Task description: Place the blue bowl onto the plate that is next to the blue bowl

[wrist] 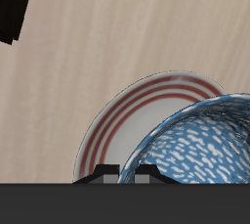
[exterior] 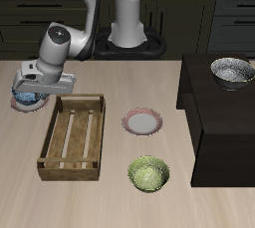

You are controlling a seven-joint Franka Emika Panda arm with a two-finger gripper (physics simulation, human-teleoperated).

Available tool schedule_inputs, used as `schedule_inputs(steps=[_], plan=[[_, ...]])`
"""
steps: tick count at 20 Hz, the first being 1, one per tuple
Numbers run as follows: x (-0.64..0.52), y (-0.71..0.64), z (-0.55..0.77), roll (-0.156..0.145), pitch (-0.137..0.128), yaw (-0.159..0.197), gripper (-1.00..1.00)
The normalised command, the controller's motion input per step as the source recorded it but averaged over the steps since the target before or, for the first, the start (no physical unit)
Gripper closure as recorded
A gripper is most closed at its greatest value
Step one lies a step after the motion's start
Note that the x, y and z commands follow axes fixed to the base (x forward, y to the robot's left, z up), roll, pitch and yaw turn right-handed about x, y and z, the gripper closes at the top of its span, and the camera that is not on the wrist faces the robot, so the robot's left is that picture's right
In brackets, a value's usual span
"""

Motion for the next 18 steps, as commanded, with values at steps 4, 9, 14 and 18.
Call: schedule_inputs(steps=[4, 9, 14, 18], plan=[[-0.09, 0.26, 0.19, 0.026, -0.007, -0.027, -1.0], [0.01, 0.13, 0.28, 0.024, -0.045, 0.002, -1.0], [-0.07, 0.21, 0.44, 0.046, -0.06, 0.005, -1.0], [-0.09, 0.24, 0.45, 0.05, -0.051, -0.013, -1.0]])
